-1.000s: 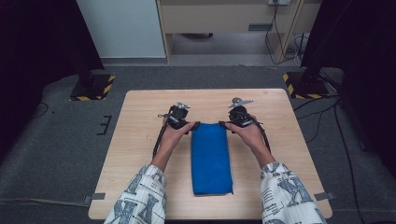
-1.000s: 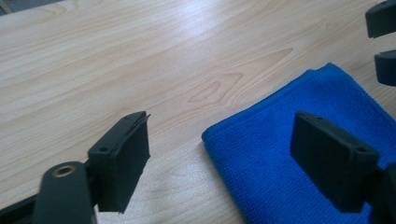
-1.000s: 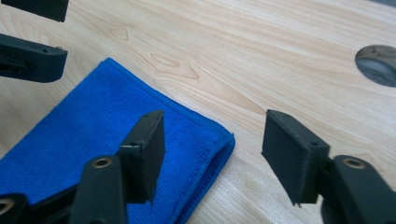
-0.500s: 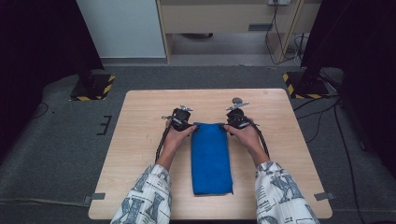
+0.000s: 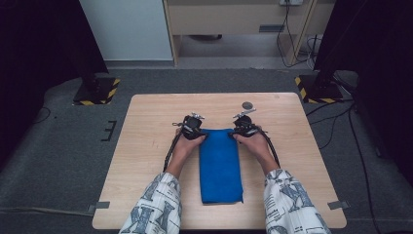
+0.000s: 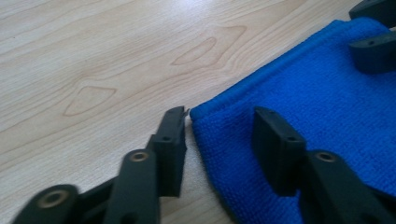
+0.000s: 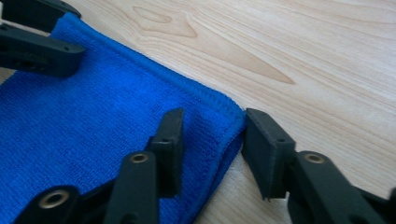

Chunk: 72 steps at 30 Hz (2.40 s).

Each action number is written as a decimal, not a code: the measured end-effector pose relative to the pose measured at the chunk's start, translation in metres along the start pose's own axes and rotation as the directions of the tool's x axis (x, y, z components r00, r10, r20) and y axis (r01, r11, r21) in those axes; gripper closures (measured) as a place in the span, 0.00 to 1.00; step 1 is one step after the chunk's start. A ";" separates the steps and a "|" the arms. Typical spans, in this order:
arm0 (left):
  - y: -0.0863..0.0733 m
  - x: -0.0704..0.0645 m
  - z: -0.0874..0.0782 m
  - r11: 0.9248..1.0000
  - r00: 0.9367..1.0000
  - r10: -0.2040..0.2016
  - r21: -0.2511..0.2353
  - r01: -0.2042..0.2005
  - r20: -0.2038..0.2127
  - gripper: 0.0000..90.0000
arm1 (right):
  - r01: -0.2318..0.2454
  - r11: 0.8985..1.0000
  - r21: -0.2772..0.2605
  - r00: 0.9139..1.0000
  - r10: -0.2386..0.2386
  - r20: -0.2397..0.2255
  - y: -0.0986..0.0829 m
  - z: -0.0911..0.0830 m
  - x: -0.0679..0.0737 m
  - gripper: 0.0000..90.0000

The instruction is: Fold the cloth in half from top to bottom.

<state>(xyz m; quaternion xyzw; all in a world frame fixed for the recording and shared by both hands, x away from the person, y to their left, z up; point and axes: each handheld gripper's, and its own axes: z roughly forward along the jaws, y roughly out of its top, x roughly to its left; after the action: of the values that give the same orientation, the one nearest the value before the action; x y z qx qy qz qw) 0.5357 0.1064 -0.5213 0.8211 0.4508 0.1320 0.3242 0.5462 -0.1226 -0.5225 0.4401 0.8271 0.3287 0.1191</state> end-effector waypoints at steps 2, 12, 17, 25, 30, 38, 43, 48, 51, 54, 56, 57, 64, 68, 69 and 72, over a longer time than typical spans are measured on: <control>-0.001 -0.001 0.000 1.000 1.000 0.011 -0.006 -0.011 0.004 0.71 | 0.009 1.000 0.000 1.000 -0.009 -0.005 0.000 0.000 0.002 0.72; -0.001 -0.001 -0.004 1.000 0.999 0.009 -0.021 -0.008 0.034 0.90 | 0.029 0.999 -0.028 0.999 -0.030 -0.027 -0.003 -0.001 0.009 0.93; 0.002 -0.003 -0.012 0.999 1.000 0.000 -0.052 0.002 0.030 0.93 | 0.006 0.997 -0.079 0.999 -0.009 -0.041 -0.002 -0.010 0.007 0.94; 0.013 -0.005 -0.033 0.991 1.000 0.012 -0.135 -0.009 0.015 0.94 | 0.005 0.989 -0.151 0.999 -0.012 -0.041 0.008 -0.032 0.010 0.94; 0.020 -0.005 -0.042 0.984 1.000 0.017 -0.178 -0.016 0.007 0.94 | 0.006 0.984 -0.179 0.999 -0.014 -0.041 0.014 -0.041 0.012 0.95; 0.030 -0.001 -0.052 0.975 1.000 0.022 -0.219 -0.024 -0.008 0.94 | 0.006 0.975 -0.221 0.999 -0.015 -0.040 0.028 -0.049 0.011 0.95; 0.035 -0.001 -0.060 0.969 0.999 0.026 -0.244 -0.030 -0.019 0.95 | 0.001 0.969 -0.246 0.999 -0.012 -0.042 0.034 -0.054 0.011 0.95; 0.038 -0.002 -0.069 0.965 0.999 0.033 -0.259 -0.038 -0.025 0.95 | 0.015 0.966 -0.258 0.999 -0.026 -0.039 0.037 -0.060 0.014 0.95; 0.041 -0.002 -0.072 0.964 0.999 0.041 -0.261 -0.046 -0.026 0.95 | 0.017 0.965 -0.261 0.999 -0.028 -0.037 0.040 -0.062 0.015 0.95; 0.042 -0.001 -0.071 0.964 0.999 0.044 -0.260 -0.049 -0.026 0.95 | 0.021 0.965 -0.263 0.999 -0.032 -0.038 0.043 -0.062 0.016 0.95; 0.041 0.000 -0.072 0.966 0.998 0.049 -0.253 -0.055 -0.029 0.95 | 0.025 0.965 -0.263 0.999 -0.036 -0.037 0.043 -0.062 0.016 0.95; 0.040 -0.001 -0.073 0.965 0.998 0.051 -0.255 -0.057 -0.028 0.95 | 0.028 0.965 -0.263 0.999 -0.039 -0.037 0.042 -0.062 0.016 0.95; 0.033 -0.008 -0.081 0.965 0.996 0.079 -0.249 -0.087 -0.040 0.94 | 0.053 0.963 -0.263 0.997 -0.064 -0.036 0.031 -0.067 0.021 0.95; 0.028 -0.011 -0.086 0.963 0.996 0.080 -0.255 -0.085 -0.027 0.94 | 0.061 0.961 -0.271 0.996 -0.076 -0.042 0.025 -0.072 0.026 0.95; 0.028 -0.012 -0.087 0.963 0.996 0.085 -0.255 -0.089 -0.026 0.94 | 0.068 0.960 -0.270 0.996 -0.083 -0.044 0.023 -0.074 0.028 0.95; 0.026 -0.016 -0.091 0.960 0.995 0.100 -0.259 -0.103 -0.025 0.94 | 0.077 0.958 -0.276 0.995 -0.093 -0.045 0.019 -0.078 0.031 0.95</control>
<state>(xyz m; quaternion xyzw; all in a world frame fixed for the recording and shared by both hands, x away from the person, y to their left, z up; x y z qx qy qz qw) 0.4976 0.1213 -0.4348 0.7927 0.3891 0.2113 0.4191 0.5024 -0.1244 -0.4480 0.3739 0.7950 0.4469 0.1688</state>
